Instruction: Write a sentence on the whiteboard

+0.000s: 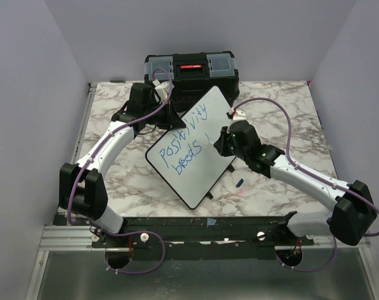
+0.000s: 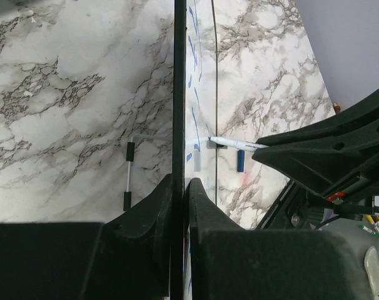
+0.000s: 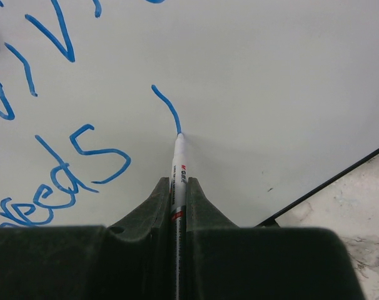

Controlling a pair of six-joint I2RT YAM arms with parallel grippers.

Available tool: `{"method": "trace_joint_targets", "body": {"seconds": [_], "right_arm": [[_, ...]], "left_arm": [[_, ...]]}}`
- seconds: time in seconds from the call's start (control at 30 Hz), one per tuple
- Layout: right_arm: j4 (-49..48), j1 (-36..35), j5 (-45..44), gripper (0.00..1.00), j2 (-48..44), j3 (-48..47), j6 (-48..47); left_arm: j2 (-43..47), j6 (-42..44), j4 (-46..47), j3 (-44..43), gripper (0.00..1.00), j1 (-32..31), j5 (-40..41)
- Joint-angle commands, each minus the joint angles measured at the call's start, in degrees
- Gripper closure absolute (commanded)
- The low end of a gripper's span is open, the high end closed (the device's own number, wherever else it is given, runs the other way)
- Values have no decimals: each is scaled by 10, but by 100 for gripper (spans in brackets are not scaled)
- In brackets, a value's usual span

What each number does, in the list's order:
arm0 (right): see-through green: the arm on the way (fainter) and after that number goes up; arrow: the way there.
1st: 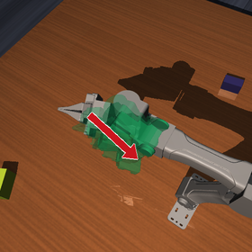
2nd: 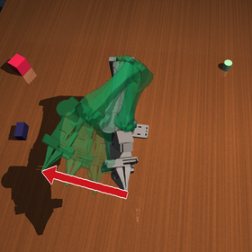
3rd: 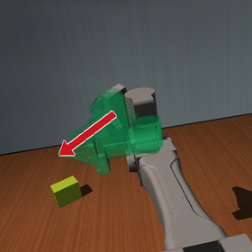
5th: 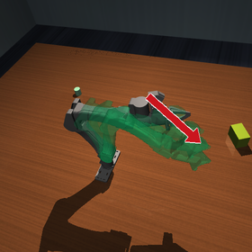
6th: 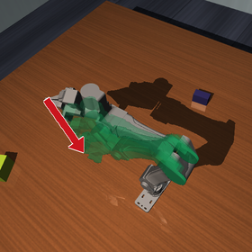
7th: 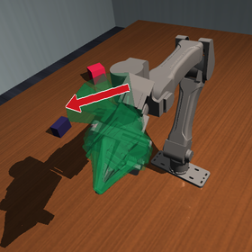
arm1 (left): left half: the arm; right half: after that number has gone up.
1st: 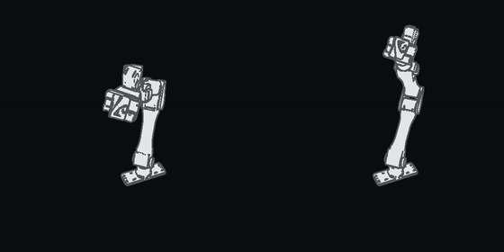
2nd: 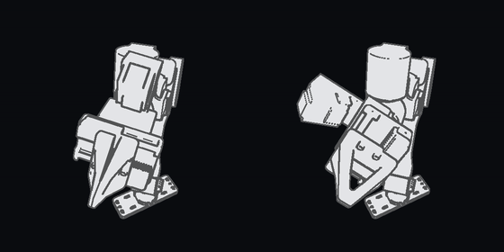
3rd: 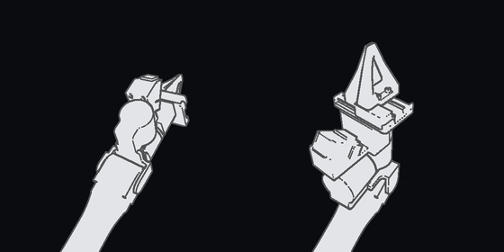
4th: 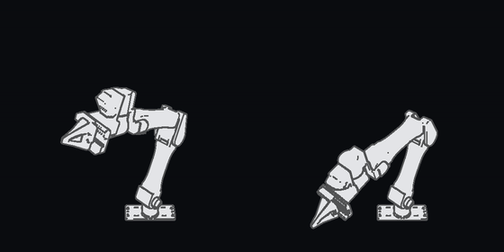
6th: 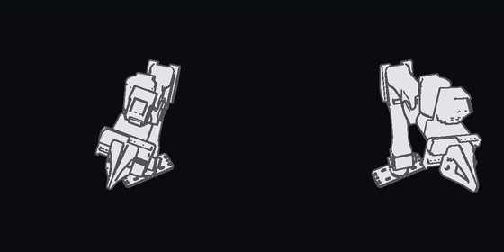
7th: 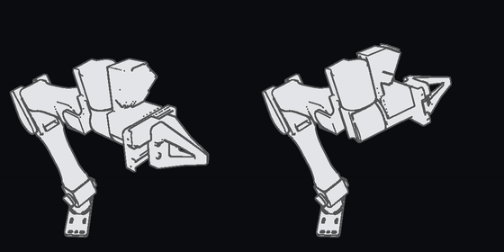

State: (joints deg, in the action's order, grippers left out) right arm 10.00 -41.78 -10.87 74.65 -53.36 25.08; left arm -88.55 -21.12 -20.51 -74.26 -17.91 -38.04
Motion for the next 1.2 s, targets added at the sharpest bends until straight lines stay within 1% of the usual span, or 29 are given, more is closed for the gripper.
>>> {"method": "trace_joint_targets", "body": {"seconds": [0.0,0.23,0.5,0.7,0.97,1.17], "right_arm": [[30,0,43,99,-3,19,14],[25,0,74,99,-6,20,21],[17,-1,83,99,-4,1,27],[10,0,52,99,-9,-37,28],[-29,0,16,99,-27,-71,25],[-35,0,-1,99,-9,-83,23]], "left_arm": [[6,50,-8,-2,100,-10,13],[7,49,-8,-2,100,-10,12],[9,49,-8,0,100,-10,12],[9,48,-8,0,100,-10,12],[9,50,-8,0,100,-10,13],[9,51,-8,0,100,-10,13]]}}
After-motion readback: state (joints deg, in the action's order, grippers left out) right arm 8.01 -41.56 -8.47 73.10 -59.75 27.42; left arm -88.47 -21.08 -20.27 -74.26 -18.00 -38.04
